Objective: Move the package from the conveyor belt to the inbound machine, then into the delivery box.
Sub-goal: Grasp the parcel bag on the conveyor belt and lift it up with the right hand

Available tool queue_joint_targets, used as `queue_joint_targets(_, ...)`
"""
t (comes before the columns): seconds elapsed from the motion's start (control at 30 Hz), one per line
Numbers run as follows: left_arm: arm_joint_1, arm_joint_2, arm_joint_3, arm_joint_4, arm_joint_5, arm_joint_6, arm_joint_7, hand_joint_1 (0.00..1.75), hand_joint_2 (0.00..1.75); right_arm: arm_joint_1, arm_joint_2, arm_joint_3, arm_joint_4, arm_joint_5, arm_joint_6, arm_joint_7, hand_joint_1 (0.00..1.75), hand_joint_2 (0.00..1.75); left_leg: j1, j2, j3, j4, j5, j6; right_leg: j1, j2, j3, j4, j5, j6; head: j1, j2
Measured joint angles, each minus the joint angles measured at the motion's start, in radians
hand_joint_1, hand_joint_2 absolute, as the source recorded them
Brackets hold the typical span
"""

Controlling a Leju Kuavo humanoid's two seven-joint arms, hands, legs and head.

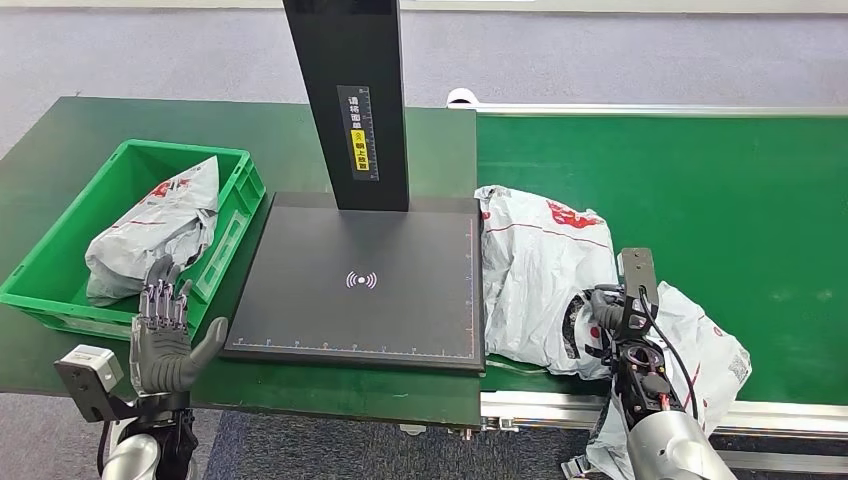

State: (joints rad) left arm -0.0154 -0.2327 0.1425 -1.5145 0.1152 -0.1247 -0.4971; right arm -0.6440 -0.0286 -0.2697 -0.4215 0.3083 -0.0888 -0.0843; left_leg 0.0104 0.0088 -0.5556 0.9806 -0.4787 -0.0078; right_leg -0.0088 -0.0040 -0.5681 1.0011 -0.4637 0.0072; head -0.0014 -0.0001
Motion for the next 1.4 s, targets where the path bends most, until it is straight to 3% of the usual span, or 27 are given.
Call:
queue_joint_targets(0.27,0.001,0.0,0.003,0.0,0.0,-0.001,0.0,0.0,1.75,0.0,0.0,0.0,0.0,0.018,-0.033,-0.012,1.75,1.75,0.0,0.0,0.0,0.0,0.0,0.0,0.0,0.0,0.0,0.0,0.0,0.0,0.0,0.0)
queue_joint_targets(0.4,0.001,0.0,0.005,-0.003,0.0,0.0,0.0,0.0,1.75,0.001,0.002,0.0,-0.001,0.022,-0.043,-0.038,0.0,1.75,0.0,0.0,0.0,0.0,0.0,0.0,0.0,0.0,0.0,0.0,0.0,0.0,0.0,0.0)
queue_joint_targets(0.7,0.005,0.0,0.011,-0.004,-0.002,0.0,0.001,0.0,1.75,0.005,0.025,-0.01,-0.055,-0.026,0.011,-0.087,0.0,1.75,0.0,0.0,0.0,0.0,0.0,0.0,0.0,0.0,0.0,0.0,0.0,0.0,0.0,0.0)
queue_joint_targets(0.93,0.011,0.0,0.018,-0.007,-0.005,0.003,0.0,0.0,1.75,0.016,0.035,-0.012,-0.1,0.005,-0.02,-0.108,0.0,1.75,0.0,0.0,0.0,0.0,0.0,0.0,0.0,0.0,0.0,0.0,0.0,0.0,0.0,0.0)
queue_joint_targets(1.07,0.038,-0.001,0.02,-0.029,-0.007,0.01,-0.003,0.0,1.75,0.061,0.053,0.036,-0.29,0.169,-0.149,-0.028,0.0,1.75,0.0,0.0,-0.001,0.0,0.0,0.0,0.0,0.0,-0.001,0.0,0.0,0.0,0.0,0.0)
queue_joint_targets(1.2,0.053,-0.003,0.021,-0.044,-0.007,0.011,-0.003,0.0,1.75,0.087,0.062,0.079,-0.452,0.209,-0.162,0.024,0.0,1.75,0.0,0.0,-0.001,0.0,0.0,0.0,0.0,0.0,-0.001,0.0,0.0,0.0,0.0,0.0)
queue_joint_targets(1.4,0.058,-0.004,0.021,-0.052,-0.007,0.011,-0.004,0.0,1.75,0.114,0.071,0.103,-0.546,0.21,-0.162,0.027,0.0,1.75,0.0,0.0,-0.001,0.0,0.0,0.0,0.0,0.0,-0.001,0.0,0.0,0.0,0.0,0.0)
